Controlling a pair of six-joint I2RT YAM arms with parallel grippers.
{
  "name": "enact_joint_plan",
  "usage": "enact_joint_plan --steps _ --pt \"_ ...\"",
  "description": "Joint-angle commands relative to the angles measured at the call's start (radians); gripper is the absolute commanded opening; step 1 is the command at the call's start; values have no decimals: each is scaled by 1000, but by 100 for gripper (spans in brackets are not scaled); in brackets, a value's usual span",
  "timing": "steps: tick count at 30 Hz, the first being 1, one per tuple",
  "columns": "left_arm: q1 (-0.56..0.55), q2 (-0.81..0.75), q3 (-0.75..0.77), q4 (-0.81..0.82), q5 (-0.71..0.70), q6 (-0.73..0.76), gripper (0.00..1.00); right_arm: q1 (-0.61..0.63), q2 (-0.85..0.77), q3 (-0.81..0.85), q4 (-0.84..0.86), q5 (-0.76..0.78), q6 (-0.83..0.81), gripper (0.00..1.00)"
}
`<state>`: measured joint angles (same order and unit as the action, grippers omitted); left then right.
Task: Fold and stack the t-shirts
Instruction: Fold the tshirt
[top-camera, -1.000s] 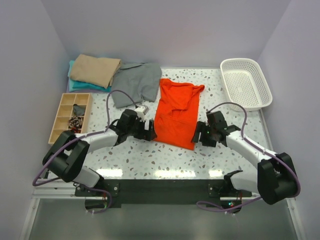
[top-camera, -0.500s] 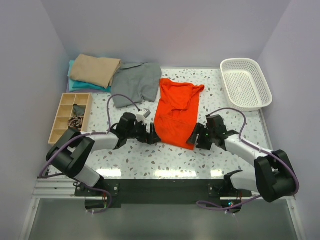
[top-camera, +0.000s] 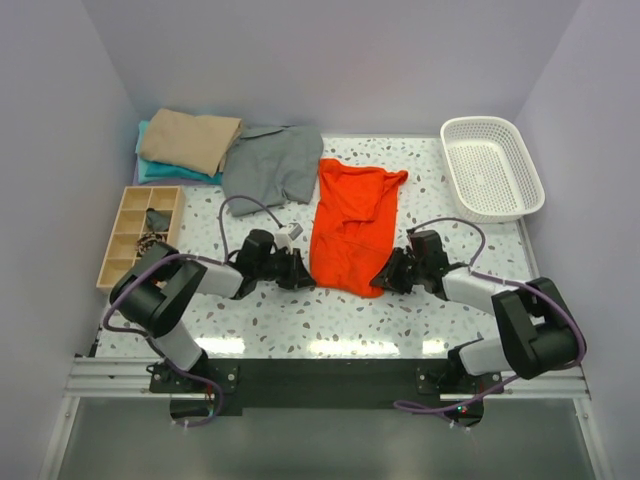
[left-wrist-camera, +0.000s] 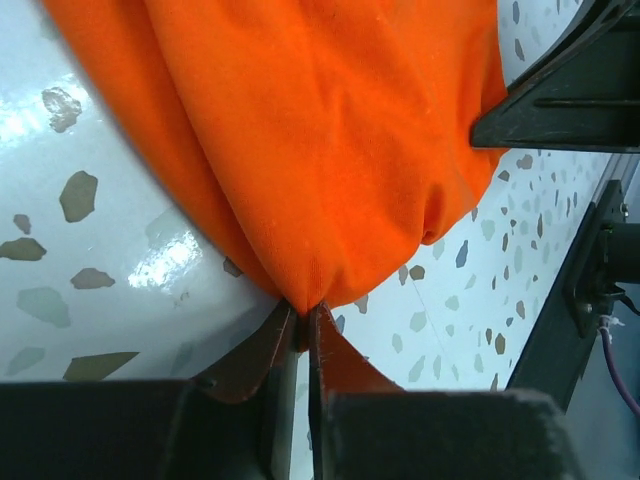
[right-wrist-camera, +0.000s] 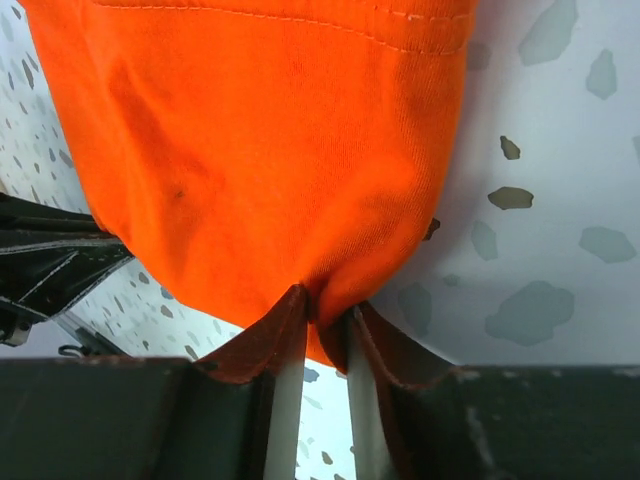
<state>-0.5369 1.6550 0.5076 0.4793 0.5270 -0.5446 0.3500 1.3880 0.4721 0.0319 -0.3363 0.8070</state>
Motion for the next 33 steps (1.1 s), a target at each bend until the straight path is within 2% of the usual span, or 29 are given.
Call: enact_joint_plan --steps 1,4,7,13,17,22,25,29,33 --pt "0 46 -3 61 27 -14 1 3 33 -49 -41 36 -26 19" --pt "0 29 11 13 22 1 0 3 -6 -43 -67 25 -51 10" --pt "-1 -27 9 -89 15 20 0 4 -67 -36 -157 34 -77 6" --pt "-32 -243 -47 -319 -33 14 0 4 -361 -36 -446 108 -92 3" --pt "-109 -411 -107 -399 -58 -50 0 12 -614 -47 -636 112 -69 3" --pt "-283 -546 -145 -475 -116 -171 0 17 -794 -63 -840 85 -46 3" --pt "-343 -666 -156 -573 -179 -216 0 17 -897 -53 -932 60 -58 3" --pt "-344 -819 -82 -754 -300 -223 0 17 -968 -4 -968 85 -72 6" --pt "-345 -819 54 -864 -436 -164 0 17 -914 49 -883 111 -80 7"
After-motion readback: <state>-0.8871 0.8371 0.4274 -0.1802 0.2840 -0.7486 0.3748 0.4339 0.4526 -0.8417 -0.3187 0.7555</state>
